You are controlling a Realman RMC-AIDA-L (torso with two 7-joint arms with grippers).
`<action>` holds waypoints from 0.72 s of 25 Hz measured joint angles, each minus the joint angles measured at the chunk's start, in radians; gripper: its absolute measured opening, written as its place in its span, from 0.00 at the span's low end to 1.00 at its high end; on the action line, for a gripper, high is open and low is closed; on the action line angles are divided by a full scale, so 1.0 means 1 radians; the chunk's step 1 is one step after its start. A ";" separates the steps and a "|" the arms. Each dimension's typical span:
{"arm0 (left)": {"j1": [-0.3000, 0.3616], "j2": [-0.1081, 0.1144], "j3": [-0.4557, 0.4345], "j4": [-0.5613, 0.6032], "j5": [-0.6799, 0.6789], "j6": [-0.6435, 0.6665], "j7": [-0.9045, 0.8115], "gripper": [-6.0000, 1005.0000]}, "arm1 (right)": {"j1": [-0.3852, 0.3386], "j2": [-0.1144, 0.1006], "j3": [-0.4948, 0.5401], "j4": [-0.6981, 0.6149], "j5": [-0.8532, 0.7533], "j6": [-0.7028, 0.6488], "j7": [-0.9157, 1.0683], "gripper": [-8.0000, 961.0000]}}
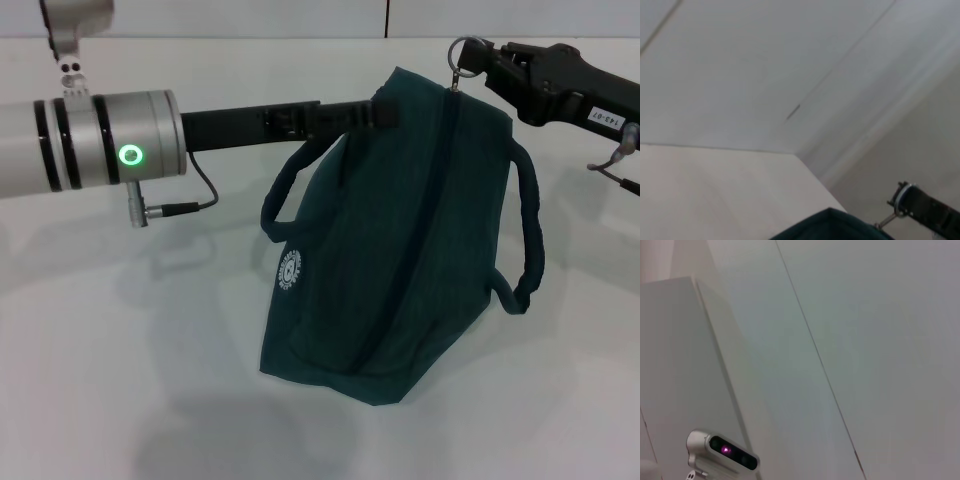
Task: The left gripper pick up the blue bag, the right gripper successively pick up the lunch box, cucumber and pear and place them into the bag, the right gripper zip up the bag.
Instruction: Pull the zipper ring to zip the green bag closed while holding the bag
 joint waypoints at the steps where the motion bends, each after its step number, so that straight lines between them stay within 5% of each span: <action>1: -0.002 0.000 0.008 0.000 0.000 -0.001 0.000 0.86 | 0.000 0.000 0.000 0.000 0.000 -0.001 0.000 0.03; 8: -0.011 0.001 0.019 0.002 -0.004 -0.001 0.004 0.74 | -0.005 -0.001 0.000 -0.001 0.011 -0.011 -0.002 0.03; 18: -0.014 -0.001 0.015 0.003 -0.016 -0.001 0.001 0.33 | -0.010 -0.001 0.002 0.004 0.015 -0.022 -0.012 0.03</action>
